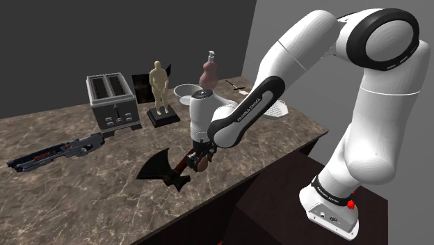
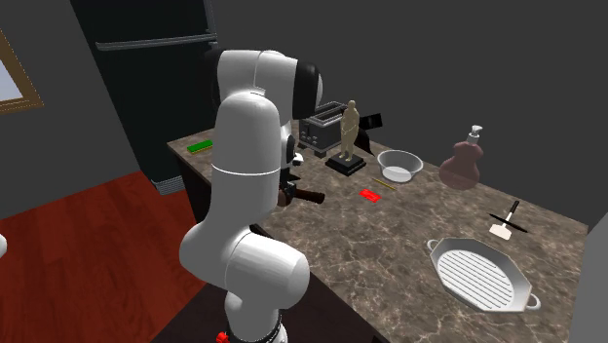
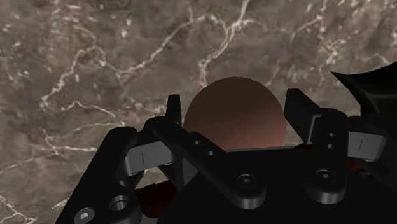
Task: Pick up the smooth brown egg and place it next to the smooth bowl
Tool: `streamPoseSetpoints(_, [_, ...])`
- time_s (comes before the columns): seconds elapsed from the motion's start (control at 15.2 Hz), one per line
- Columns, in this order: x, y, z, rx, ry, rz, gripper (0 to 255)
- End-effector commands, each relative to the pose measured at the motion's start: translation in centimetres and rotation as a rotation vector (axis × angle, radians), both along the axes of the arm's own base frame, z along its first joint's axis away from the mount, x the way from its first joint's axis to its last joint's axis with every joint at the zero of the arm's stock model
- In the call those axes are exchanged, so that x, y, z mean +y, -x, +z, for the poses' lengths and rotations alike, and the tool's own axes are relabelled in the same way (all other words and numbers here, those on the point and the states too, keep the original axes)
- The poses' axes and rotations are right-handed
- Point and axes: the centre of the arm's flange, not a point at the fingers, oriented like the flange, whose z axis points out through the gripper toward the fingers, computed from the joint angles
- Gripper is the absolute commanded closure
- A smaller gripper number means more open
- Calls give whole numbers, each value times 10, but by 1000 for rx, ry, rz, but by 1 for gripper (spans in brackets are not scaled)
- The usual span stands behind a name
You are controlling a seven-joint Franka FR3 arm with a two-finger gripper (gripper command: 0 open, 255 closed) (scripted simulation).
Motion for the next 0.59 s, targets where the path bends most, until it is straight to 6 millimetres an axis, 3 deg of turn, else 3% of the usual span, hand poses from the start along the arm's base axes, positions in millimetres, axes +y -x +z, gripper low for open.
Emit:
streamPoseSetpoints(0.0, [0,0,0,0,0,0,255])
streamPoseSetpoints(0.53, [0,0,5,0,0,0,255])
